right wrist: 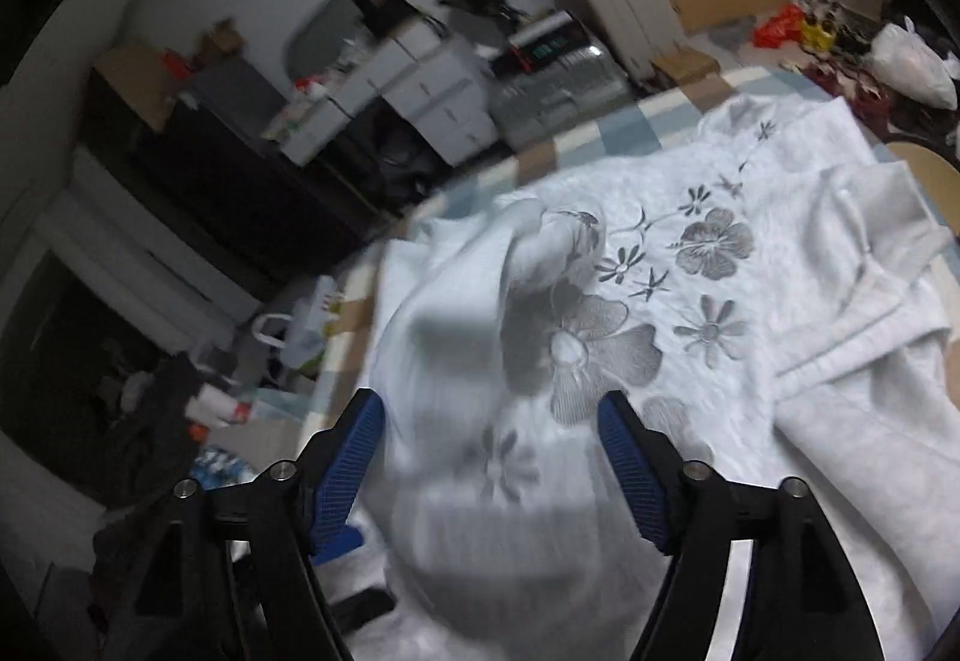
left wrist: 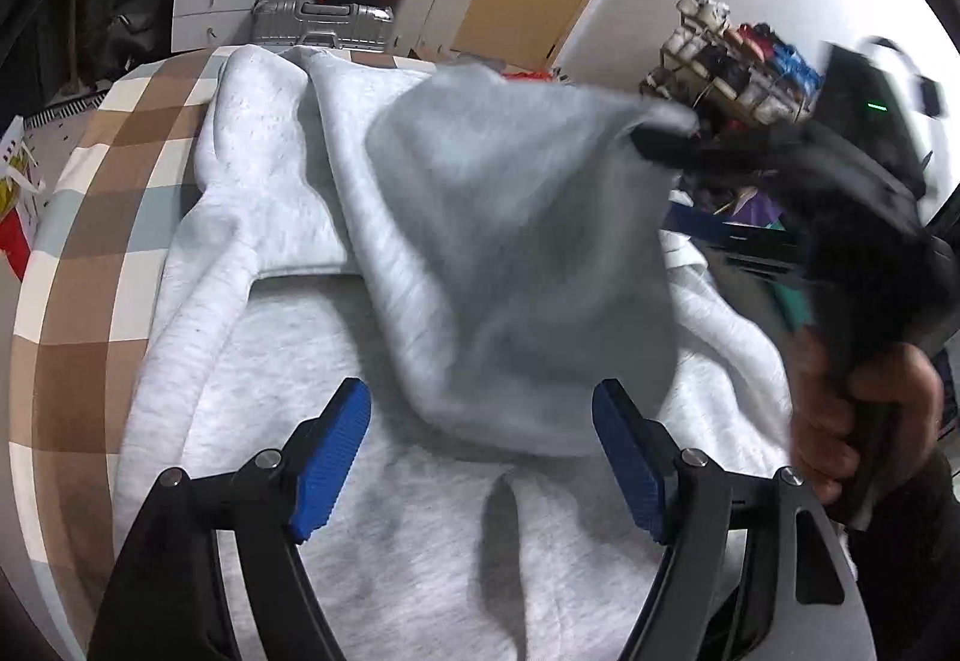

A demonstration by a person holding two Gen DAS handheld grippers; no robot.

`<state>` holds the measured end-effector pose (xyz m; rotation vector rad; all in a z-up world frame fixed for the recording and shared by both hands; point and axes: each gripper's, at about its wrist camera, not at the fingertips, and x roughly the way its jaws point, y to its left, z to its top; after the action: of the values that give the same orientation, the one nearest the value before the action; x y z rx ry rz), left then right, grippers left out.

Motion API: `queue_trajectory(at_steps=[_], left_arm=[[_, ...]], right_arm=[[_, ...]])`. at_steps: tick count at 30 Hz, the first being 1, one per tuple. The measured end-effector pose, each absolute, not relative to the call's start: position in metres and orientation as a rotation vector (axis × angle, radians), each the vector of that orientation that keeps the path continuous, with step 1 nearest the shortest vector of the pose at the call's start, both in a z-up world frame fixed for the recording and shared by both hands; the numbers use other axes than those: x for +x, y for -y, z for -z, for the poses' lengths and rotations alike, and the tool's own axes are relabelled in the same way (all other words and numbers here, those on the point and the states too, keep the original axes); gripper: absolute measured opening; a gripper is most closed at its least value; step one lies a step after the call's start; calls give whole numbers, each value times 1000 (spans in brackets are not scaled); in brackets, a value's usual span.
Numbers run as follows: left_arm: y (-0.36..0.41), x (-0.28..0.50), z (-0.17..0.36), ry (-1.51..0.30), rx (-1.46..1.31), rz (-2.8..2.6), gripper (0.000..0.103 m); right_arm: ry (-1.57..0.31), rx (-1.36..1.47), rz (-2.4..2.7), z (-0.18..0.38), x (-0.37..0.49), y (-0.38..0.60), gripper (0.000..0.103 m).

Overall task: Fold large clothes
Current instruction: 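Lay the held hem over the folded hoodie and open the right gripper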

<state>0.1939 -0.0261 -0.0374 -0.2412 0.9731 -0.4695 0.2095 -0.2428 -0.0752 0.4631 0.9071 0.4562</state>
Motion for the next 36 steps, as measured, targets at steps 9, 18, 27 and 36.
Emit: queue_trajectory(at_steps=[9, 18, 27, 36], left_arm=[[9, 194, 43, -951, -298, 377, 72], [-33, 175, 43, -886, -380, 311, 72], [-31, 173, 48, -910, -352, 291, 72], [13, 185, 17, -855, -123, 274, 72]], right_arm=[[-1002, -25, -292, 75, 237, 198, 8], [-689, -239, -255, 12, 202, 188, 7], [-1060, 73, -339, 159, 198, 211, 7], [-1045, 448, -384, 140, 159, 269, 11]])
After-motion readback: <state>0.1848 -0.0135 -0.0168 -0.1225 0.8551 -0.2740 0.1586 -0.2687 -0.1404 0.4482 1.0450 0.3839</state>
